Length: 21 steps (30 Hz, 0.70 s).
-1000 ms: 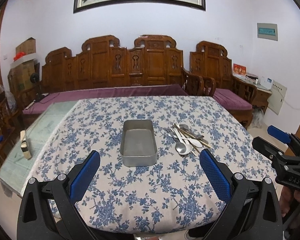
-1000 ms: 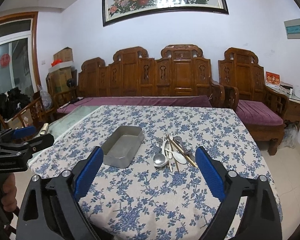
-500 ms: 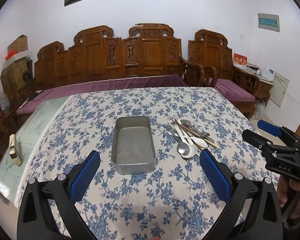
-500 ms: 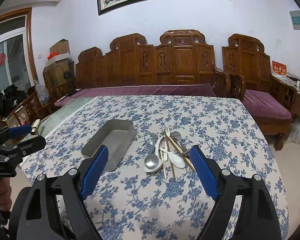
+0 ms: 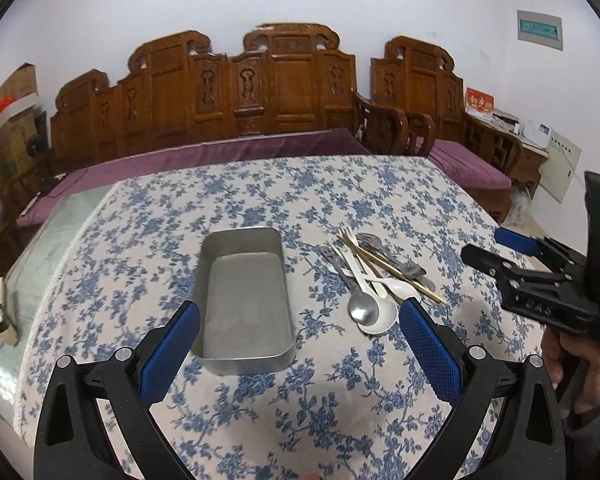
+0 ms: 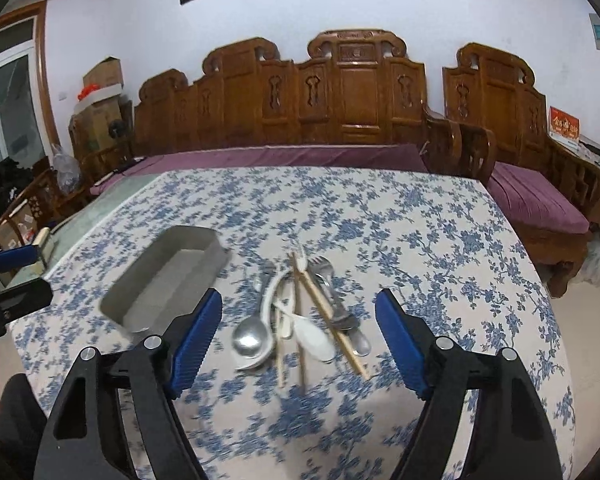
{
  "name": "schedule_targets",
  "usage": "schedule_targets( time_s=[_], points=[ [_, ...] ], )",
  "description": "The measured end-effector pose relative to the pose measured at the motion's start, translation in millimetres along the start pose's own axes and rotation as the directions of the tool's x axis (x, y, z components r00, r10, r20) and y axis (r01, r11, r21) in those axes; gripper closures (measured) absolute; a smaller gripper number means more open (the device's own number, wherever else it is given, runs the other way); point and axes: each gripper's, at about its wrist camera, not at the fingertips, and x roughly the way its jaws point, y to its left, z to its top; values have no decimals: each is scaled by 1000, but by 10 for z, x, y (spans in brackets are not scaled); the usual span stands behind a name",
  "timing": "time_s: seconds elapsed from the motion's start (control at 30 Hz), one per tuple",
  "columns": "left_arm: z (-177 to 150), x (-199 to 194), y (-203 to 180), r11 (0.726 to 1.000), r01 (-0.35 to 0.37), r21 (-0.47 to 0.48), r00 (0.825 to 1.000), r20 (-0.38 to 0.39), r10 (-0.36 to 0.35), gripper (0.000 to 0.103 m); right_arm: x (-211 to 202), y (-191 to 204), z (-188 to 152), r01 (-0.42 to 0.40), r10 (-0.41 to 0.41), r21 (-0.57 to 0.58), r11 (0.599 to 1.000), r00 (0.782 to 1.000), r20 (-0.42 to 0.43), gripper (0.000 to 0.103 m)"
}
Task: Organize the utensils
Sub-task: 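Move both grippers forward over the utensil pile beside the grey tray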
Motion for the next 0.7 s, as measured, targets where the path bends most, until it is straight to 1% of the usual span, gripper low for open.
schedule_targets(
  time_s=[0.2,0.27,0.37,0.47,0.6,0.7],
  points=[
    [-17,337,-158,999,38,26,998,-45,-37,6,375,-288,-52,0,0,6,1000,998,-62,26],
    [-36,445,-225,998,46,40,997,-58,-44,6,494,-367,-107,-13,14,15,1000,996,-85,30],
    [-77,608,-323,996,62,62,995,-85,-57,7,676,-444,-200,-37,40,28,999,991,-128,33],
    [-103,737,-391,995,69,75,993,-101,-61,7,814,-459,-260,-56,59,24,998,984,-166,34],
    [-106,947,-482,992,97,76,988,-130,-87,14,898,-463,-276,-66,68,17,998,980,-188,34],
    [-85,1142,-516,992,107,65,983,-156,-96,21,933,-493,-308,-63,66,20,998,978,-200,34]
  ],
)
